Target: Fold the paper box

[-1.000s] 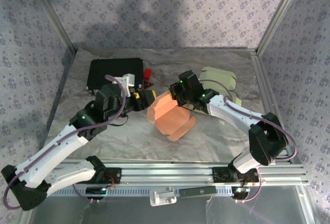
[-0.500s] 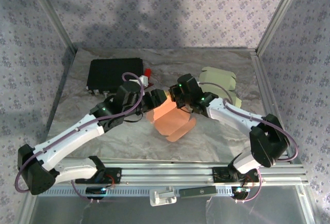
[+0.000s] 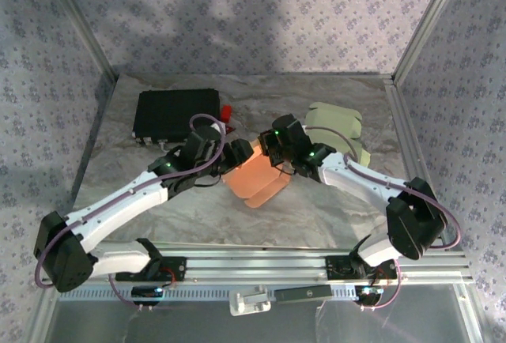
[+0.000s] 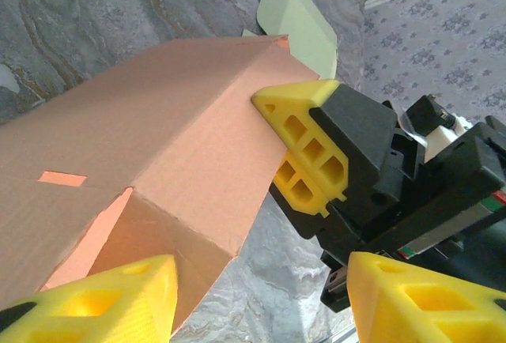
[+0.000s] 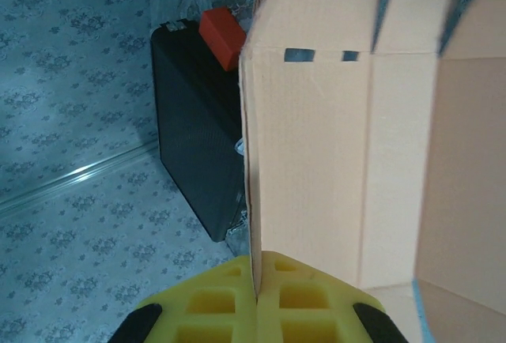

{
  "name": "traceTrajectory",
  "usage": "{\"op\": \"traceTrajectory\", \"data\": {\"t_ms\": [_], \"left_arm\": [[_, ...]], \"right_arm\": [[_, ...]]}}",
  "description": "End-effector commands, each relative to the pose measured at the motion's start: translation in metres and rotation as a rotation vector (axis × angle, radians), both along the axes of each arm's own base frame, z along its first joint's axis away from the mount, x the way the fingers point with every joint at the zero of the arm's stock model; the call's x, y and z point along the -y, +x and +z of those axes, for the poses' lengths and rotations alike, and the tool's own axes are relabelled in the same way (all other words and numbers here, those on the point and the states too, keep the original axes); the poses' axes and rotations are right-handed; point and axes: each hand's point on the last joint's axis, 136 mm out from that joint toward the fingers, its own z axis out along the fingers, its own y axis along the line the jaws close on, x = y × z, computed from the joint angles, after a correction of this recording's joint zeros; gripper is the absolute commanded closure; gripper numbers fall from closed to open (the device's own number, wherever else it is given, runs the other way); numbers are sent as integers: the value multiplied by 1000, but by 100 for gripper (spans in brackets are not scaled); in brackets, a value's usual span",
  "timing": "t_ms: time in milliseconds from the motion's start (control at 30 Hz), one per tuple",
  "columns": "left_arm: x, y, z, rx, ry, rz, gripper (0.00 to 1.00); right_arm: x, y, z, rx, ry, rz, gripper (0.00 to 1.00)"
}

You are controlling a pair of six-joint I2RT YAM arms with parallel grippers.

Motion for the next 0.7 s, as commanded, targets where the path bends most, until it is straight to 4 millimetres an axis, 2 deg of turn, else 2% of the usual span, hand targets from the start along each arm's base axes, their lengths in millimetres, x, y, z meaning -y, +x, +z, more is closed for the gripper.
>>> {"op": "traceTrajectory", "data": {"t_ms": [0,133,200,267,333,367,433,500,533,600,667], "left_arm": [[9,6,13,18,-49,-9,42],[12,10,11,22,-52,-6,45],[12,13,12,32,-55,3,52],[9,15,16,52,-54,11,65],[5,15,21,69,-53,14,68],[3,15,25,80,-55,12,67],[-7,10,37,116,-47,13,54],[-24,5,45,143,-26,34,41],[-36,2,48,153,-12,47,38],[-61,-2,47,159,14,81,38],[-89,-4,33,139,31,132,44]], "right_arm": [[-1,-3,10,16,36,-11,100],[-1,-4,11,18,42,-13,100],[-1,-5,11,19,44,-12,100],[-1,-5,11,18,46,-16,100],[1,-6,11,17,47,-22,100],[3,-5,11,15,46,-28,100],[8,-4,10,7,44,-40,100],[14,-4,11,-1,44,-56,100],[17,-5,10,-9,42,-67,100],[22,-6,9,-25,48,-96,100],[27,-6,9,-41,65,-126,100]]}}
